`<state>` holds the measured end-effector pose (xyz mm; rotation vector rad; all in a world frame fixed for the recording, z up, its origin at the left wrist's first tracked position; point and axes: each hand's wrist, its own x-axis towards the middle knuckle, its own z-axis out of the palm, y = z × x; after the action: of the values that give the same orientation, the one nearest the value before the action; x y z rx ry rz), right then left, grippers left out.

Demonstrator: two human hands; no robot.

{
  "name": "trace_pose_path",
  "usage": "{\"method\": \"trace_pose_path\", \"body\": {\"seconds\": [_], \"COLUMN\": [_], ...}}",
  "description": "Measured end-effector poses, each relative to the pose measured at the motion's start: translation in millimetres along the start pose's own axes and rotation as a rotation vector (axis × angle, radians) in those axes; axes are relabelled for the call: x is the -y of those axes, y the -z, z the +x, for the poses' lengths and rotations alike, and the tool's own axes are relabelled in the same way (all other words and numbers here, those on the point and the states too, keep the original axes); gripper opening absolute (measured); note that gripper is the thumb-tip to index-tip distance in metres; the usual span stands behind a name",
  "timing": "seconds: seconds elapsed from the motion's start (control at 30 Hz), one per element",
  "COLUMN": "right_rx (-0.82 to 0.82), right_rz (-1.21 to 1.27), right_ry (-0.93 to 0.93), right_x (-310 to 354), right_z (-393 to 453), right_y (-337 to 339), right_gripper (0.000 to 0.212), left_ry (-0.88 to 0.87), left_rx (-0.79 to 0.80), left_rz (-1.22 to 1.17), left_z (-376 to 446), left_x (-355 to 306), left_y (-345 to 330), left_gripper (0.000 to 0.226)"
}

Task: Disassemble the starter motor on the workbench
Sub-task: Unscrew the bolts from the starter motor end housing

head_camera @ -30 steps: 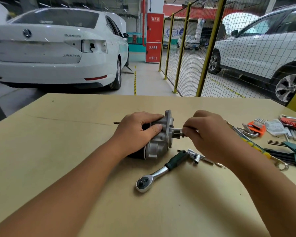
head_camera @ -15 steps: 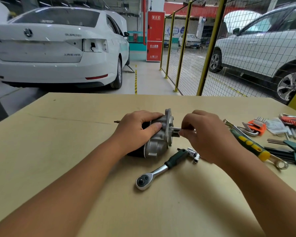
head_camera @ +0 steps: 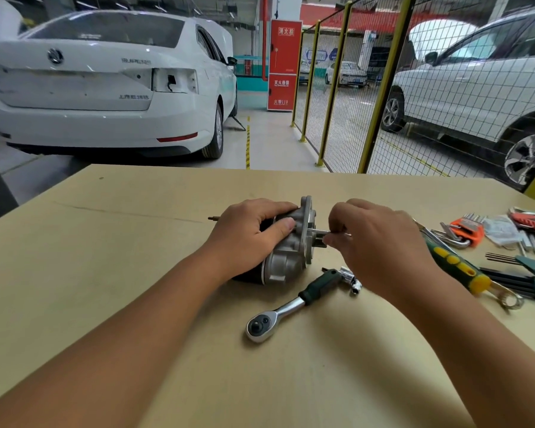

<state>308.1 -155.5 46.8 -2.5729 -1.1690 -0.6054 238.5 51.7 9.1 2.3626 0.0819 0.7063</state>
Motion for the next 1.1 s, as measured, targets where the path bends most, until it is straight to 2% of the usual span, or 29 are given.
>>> {"method": "trace_pose_path", "body": {"seconds": [0.1, 0.2, 0.33, 0.47, 0.53, 0.67, 0.8, 0.97, 1.1], "right_rx": [0.057, 0.089, 0.084, -0.016, -0.062, -0.09, -0.065, 0.035, -0.023], "right_rz": [0.183, 0.209, 0.137, -0.017, 0.031, 0.204, 0.308, 0.242, 0.013], "right_ry": [0.0, -0.009, 0.024, 0.007, -0.008, -0.012, 0.011, 0.061, 0.031], "right_x": [-3, -8, -5, -1, -1, -8, -18, -23, -15], "right_z": [1, 3, 3, 0, 1, 3, 4, 7, 3], "right_y": [0, -4, -4, -2, -1, -4, -7, -7, -7], "right_gripper": [0.01, 0.019, 0.018, 0.012, 0.006, 0.019, 0.009, 0.012, 0.009], "left_ry": [0.002, 0.006, 0.0, 0.0, 0.001, 0.004, 0.002, -0.006, -0.006], "left_rx": [-0.004, -0.003, 0.005, 0.011, 0.006, 0.003, 0.002, 0.004, 0.009], "left_rz": [-0.009, -0.007, 0.008, 0.02, 0.01, 0.01, 0.012, 0.025, 0.036], "left_z": [0, 0, 0, 0, 0, 0, 0, 0, 0], "left_x": [-1, -1, -2, -2, -1, -2, -2, -3, -2], "left_y": [0, 0, 0, 1, 1, 0, 1, 1, 1], "left_gripper": [0.044, 0.045, 0.046, 0.047, 0.046, 0.045, 0.046, 0.047, 0.048]}}
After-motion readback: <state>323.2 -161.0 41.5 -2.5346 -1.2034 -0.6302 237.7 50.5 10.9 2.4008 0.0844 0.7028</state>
